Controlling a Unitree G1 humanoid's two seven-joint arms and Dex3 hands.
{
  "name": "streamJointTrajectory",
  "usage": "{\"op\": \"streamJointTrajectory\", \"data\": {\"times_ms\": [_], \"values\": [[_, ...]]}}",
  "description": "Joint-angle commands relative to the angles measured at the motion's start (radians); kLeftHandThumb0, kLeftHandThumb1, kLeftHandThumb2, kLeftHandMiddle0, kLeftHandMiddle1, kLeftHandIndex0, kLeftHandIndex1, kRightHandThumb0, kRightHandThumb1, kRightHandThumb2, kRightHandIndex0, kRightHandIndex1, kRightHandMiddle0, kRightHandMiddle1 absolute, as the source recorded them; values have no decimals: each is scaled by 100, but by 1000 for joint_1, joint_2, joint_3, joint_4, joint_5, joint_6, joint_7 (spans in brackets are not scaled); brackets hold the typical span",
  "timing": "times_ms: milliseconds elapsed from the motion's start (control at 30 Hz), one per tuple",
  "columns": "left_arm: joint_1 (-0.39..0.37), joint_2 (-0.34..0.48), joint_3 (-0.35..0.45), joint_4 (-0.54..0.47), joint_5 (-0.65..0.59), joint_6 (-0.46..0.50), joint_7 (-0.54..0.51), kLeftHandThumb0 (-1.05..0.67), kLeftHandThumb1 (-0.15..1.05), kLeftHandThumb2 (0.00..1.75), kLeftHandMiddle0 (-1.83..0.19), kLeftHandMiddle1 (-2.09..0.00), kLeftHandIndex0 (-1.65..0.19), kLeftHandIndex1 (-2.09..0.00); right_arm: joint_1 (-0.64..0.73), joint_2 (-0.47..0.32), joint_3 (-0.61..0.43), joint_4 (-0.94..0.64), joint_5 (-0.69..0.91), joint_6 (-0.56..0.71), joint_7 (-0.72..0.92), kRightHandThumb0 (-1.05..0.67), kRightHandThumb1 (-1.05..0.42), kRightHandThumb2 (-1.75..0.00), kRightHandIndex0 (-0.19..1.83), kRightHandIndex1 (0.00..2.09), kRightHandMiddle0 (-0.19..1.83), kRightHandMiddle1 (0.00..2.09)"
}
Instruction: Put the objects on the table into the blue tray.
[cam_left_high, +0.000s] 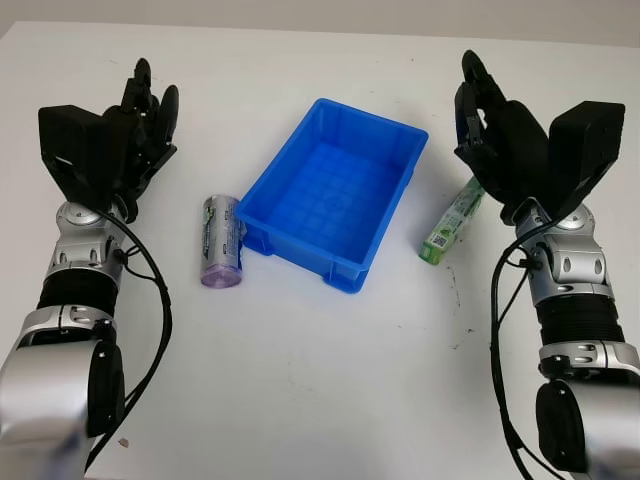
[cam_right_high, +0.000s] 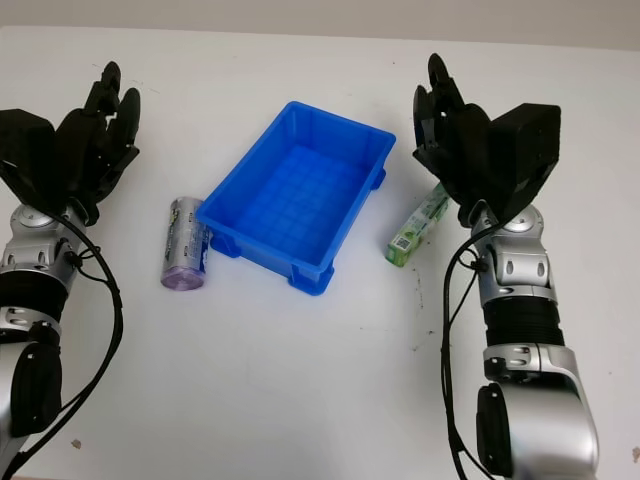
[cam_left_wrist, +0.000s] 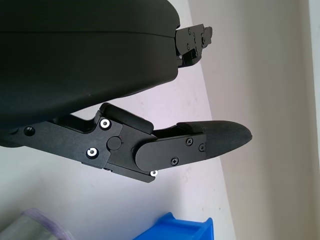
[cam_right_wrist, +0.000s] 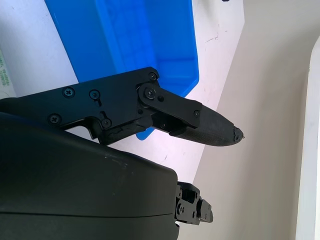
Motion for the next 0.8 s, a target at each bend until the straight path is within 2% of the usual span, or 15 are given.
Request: {"op": "streamJointTrajectory", "data": {"times_ms": [0,167,300,400,467,533,633,667,700,767], "values": [[10,-7,3,-27,-9,-4,-3,-72,105,57,19,0,19,0,15,-3,0,-34,0,10,-3,-69,-105,-74,-19,0,-19,0],[-8,-27,5,9,-20,-17,-8,-73,105,52,19,0,19,0,1,-14,4,-13,-8,16,18,-69,-105,-75,-19,0,-19,0],[-23,-37,1,33,-17,-9,-7,-71,105,54,19,0,19,0,0,-40,-5,-36,-4,37,49,-67,-105,-72,-19,0,-19,0],[-20,-37,-1,43,-13,-18,-5,-71,105,56,19,0,19,0,14,-90,-3,-104,-33,-5,70,-57,-105,-60,-16,2,-15,3],[-16,-33,1,45,-15,-26,-12,-72,105,57,19,0,19,0,16,-136,10,-170,-90,-8,54,-56,-105,-31,-1,10,1,12],[-14,-31,5,43,-19,-27,-17,-72,105,57,19,0,19,0,18,-200,22,-230,-136,-21,80,-47,-96,-11,12,16,12,20],[-13,-32,8,42,-23,-30,-21,-72,105,56,19,0,19,0,29,-304,43,-312,-209,-58,130,-37,-82,-5,28,24,8,58],[-14,-34,8,39,-23,-29,-20,-72,105,55,19,0,19,0,34,-337,49,-329,-233,-85,145,-33,-80,-4,31,25,9,63],[-14,-37,10,38,-25,-28,-21,-73,105,55,19,0,19,0,39,-366,54,-346,-252,-103,162,-32,-77,-4,35,26,13,64],[-16,-40,9,37,-26,-28,-23,-73,105,53,19,0,19,0,50,-421,68,-372,-300,-139,188,-31,-72,-5,42,25,28,52]]}}
